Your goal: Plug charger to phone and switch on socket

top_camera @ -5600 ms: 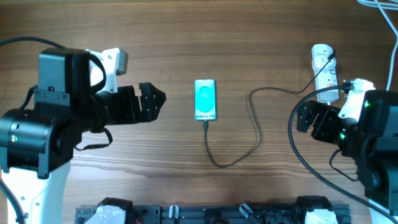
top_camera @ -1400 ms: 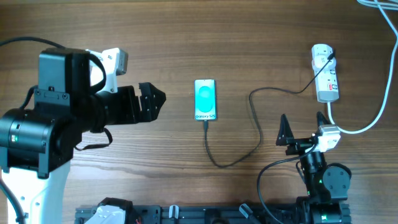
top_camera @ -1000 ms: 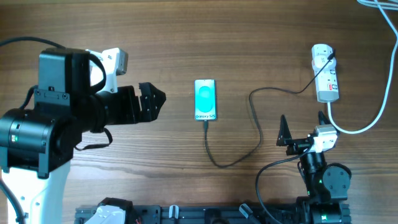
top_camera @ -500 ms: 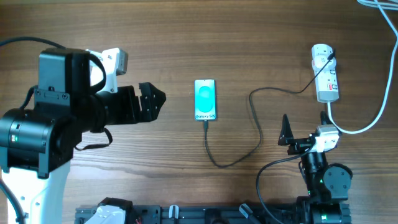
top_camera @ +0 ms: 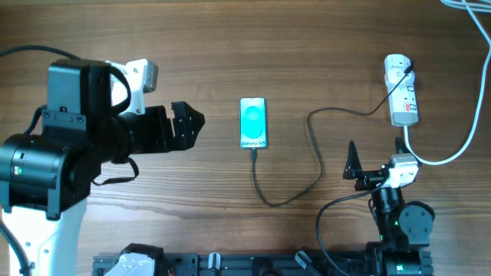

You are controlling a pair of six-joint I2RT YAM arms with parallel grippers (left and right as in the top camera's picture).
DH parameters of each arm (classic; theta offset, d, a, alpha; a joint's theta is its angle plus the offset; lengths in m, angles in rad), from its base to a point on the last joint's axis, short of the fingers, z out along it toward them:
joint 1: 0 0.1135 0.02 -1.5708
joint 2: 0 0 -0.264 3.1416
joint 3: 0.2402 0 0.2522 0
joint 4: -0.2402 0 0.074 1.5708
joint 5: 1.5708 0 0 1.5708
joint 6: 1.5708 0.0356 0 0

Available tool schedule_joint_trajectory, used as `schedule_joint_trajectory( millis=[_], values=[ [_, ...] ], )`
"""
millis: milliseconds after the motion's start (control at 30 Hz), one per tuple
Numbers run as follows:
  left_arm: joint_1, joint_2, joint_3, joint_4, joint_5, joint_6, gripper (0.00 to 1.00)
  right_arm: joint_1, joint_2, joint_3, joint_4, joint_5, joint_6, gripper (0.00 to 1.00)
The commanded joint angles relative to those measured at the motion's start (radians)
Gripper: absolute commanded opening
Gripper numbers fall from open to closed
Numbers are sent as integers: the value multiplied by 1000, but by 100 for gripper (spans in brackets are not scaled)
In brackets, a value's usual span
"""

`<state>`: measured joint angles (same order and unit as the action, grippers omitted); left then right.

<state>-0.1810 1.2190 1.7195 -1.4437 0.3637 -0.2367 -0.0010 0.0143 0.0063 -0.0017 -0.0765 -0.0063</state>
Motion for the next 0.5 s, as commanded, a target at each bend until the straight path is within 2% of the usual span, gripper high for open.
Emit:
schedule_joint_trajectory(
  millis=[0,300,400,467],
  values=[
    [4,0,1,2,-3,20,100,-4,-11,-1,2,16,-19,100],
    [4,0,1,2,-3,21,100,-4,-11,-1,2,16,-19,100],
    [4,2,1,6,-97,20,100,-4,-11,-1,2,16,-19,100],
    [4,4,1,6,-96,20,100,-4,-11,-1,2,16,-19,100]
  ],
)
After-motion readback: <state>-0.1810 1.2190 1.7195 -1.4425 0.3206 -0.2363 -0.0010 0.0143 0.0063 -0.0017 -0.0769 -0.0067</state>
